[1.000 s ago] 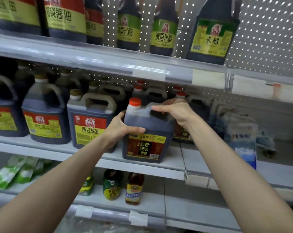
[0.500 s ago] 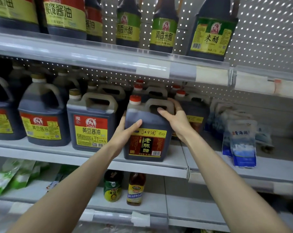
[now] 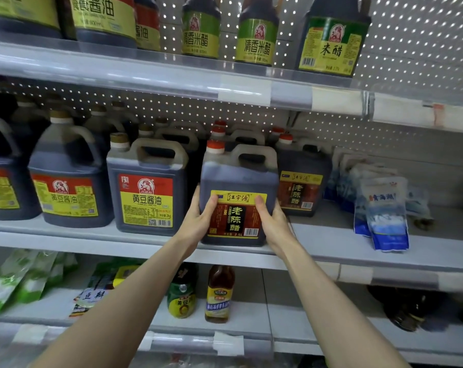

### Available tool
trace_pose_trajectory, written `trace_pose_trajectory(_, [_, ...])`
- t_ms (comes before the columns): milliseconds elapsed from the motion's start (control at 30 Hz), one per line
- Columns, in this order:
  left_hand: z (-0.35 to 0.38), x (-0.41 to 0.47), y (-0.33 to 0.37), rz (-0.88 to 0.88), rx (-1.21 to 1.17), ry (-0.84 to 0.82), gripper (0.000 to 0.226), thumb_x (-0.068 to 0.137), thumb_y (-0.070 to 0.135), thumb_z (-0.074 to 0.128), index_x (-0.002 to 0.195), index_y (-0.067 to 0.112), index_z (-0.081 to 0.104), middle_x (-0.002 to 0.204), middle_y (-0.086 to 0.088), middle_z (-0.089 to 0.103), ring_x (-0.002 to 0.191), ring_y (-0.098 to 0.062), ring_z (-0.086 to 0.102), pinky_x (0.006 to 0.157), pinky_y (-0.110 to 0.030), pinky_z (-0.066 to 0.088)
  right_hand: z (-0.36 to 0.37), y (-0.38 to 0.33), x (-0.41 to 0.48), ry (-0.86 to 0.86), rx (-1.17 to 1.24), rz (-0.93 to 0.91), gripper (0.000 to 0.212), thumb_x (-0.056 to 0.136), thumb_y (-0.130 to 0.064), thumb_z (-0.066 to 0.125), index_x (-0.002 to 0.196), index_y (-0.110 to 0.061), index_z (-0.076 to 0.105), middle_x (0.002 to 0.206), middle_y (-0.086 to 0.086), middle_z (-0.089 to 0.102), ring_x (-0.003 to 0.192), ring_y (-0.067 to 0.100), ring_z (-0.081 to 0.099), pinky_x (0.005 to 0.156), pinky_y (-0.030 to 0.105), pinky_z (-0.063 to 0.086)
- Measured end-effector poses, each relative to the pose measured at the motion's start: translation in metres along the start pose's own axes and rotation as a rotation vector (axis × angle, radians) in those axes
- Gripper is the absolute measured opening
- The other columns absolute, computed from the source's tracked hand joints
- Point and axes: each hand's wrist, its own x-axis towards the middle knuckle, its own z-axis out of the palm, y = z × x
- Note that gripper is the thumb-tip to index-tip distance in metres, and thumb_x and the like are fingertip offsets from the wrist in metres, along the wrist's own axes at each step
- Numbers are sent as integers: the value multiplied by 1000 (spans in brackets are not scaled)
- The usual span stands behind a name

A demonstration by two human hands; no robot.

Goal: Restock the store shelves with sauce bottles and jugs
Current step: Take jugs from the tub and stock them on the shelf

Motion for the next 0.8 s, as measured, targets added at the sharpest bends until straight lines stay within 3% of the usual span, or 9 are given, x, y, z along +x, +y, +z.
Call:
trace_pose_trajectory(100, [1,3,-1,27,-18,18,68,84,50,50,147,32,29,129,4,59,112,-8,61,88,-26,53,2,6,6,32,34,-20,70,86,-53,51,149,-33,28,141,-1,51,121,18,54,96,35,48])
trace_pose_trajectory(267, [0,11,-6,23,-36,44,49,95,41,48,141,30,37,125,2,62,111,-10,62,94,-30,50,6,10,12,63,65,-29,65,93,-46,51,150,-30,25,140,-1,50,107,12,56,73,18,49])
trace_pose_trajectory(567, [-2,21,-10,17,-22,65,65,81,52,50,140,28,38,121,2,63,110,-11,62,91,-29,50,11,14,23,77,71,-26,74,84,-56,53,149,-32,28,143,0,49,120,19,55,97,36,50])
trace_pose_trajectory(667, [-3,22,-12,24,-17,64,63,81,52,50,139,29,38,121,5,63,110,-8,61,89,-24,49,11,15,25,72,66,-28,72,87,-54,52,150,-31,26,143,-1,49,124,20,53,97,35,48])
trace_pose_trajectory(800, [-6,17,-19,35,40,36,67,75,57,56,136,33,38,124,9,61,114,-6,57,98,-27,45,11,24,21,57,43,-30,71,85,-56,50,148,-31,28,140,-3,51,125,18,52,96,31,47])
